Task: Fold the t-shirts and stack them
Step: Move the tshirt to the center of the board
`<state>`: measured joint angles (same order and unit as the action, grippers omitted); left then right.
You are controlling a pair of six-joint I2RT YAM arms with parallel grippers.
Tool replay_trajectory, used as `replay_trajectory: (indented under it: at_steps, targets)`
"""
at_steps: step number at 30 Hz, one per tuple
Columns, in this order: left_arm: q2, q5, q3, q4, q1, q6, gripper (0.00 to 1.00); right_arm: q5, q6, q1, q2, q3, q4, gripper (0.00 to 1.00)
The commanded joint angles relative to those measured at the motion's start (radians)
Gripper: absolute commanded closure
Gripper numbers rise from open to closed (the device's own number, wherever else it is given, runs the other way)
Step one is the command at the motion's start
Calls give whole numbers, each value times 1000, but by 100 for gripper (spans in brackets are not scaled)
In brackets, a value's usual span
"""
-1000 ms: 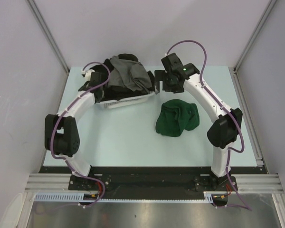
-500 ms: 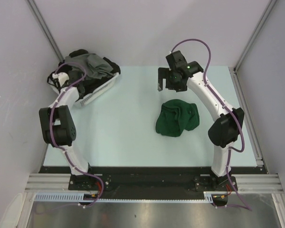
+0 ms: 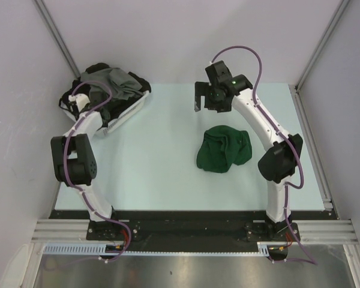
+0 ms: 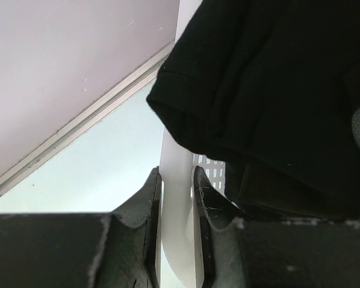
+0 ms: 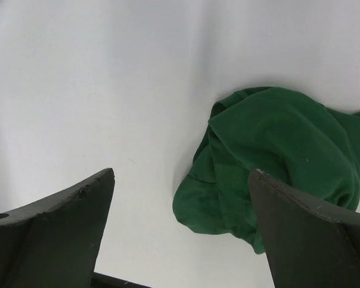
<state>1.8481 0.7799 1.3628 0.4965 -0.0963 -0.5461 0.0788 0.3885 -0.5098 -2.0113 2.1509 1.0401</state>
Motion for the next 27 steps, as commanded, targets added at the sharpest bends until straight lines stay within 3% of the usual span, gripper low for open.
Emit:
replay_trajectory:
  at_steps: [1, 10, 11, 15, 18, 27]
  targets:
    - [48, 85, 12, 76, 10, 158, 90, -16, -13, -16, 8, 32, 5, 0]
    - [143, 3, 81, 91, 17, 179, 84, -5, -20, 5, 54, -26, 5, 0]
    - [145, -16, 79, 90, 17, 189, 81, -4, -22, 8, 57, -29, 3, 0]
    - [152, -30, 61, 71, 26, 210, 46, -4, -20, 8, 63, -33, 3, 0]
    - [155, -36, 55, 50, 29, 239, 32, -5, -20, 4, 65, -31, -2, 0]
    - [114, -33, 119, 24, 43, 316, 18, -14, -40, -38, 8, 27, -38, 0]
